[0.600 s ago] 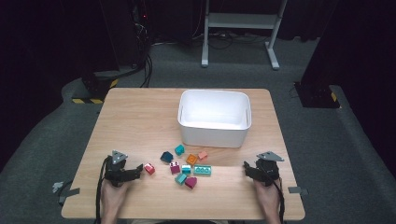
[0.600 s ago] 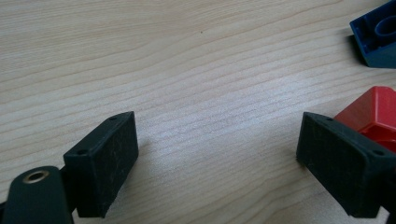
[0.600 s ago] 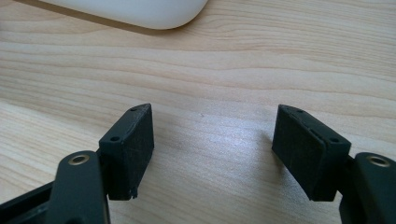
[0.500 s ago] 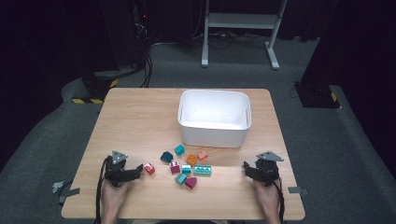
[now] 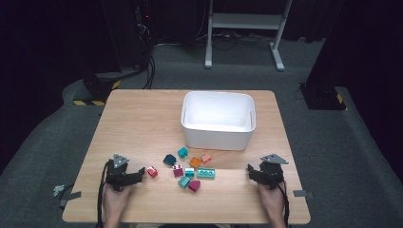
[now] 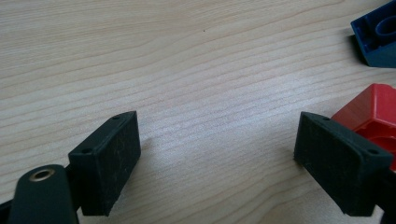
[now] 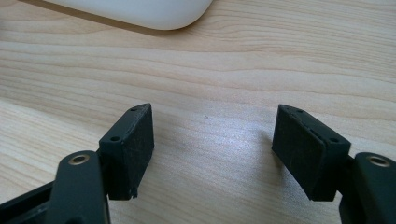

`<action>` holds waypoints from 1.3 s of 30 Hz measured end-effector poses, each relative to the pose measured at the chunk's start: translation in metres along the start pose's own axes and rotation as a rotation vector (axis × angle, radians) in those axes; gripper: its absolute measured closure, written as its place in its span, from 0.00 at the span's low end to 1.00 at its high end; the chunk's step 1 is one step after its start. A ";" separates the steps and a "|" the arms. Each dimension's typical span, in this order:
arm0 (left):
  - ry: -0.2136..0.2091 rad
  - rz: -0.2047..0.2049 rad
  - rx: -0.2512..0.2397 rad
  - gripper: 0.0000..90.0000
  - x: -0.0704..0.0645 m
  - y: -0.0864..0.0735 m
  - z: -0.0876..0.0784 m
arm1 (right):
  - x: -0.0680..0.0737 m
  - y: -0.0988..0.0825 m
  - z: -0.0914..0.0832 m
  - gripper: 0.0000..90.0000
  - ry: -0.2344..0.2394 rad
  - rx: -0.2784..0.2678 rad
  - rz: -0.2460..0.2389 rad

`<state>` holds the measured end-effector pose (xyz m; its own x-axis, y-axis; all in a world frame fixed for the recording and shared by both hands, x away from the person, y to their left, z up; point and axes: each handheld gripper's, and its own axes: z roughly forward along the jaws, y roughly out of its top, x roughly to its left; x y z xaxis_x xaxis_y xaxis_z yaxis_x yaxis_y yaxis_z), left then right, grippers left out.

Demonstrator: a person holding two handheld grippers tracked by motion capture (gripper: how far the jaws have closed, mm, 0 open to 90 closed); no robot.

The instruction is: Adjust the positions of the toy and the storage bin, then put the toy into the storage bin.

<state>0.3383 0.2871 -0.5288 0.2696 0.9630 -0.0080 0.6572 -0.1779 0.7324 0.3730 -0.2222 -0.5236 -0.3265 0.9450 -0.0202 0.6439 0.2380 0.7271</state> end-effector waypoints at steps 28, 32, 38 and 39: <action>0.002 -0.004 -0.003 0.16 0.000 0.000 0.000 | 0.024 0.001 -0.014 0.35 0.183 -0.048 -0.100; 0.002 -0.004 -0.002 0.16 0.000 0.000 0.000 | 0.039 0.004 -0.015 0.38 0.270 -0.065 -0.137; 0.002 -0.004 -0.003 0.16 0.000 0.000 0.000 | 0.062 0.013 -0.012 0.39 0.381 -0.066 -0.206; 0.002 -0.004 -0.002 0.16 0.000 0.000 0.000 | 0.064 0.014 -0.011 0.39 0.391 -0.068 -0.211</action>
<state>0.3385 0.2868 -0.5290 0.2659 0.9640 -0.0095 0.6564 -0.1738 0.7341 0.3532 -0.1607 -0.5067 -0.6911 0.7185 0.0782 0.4923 0.3888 0.7788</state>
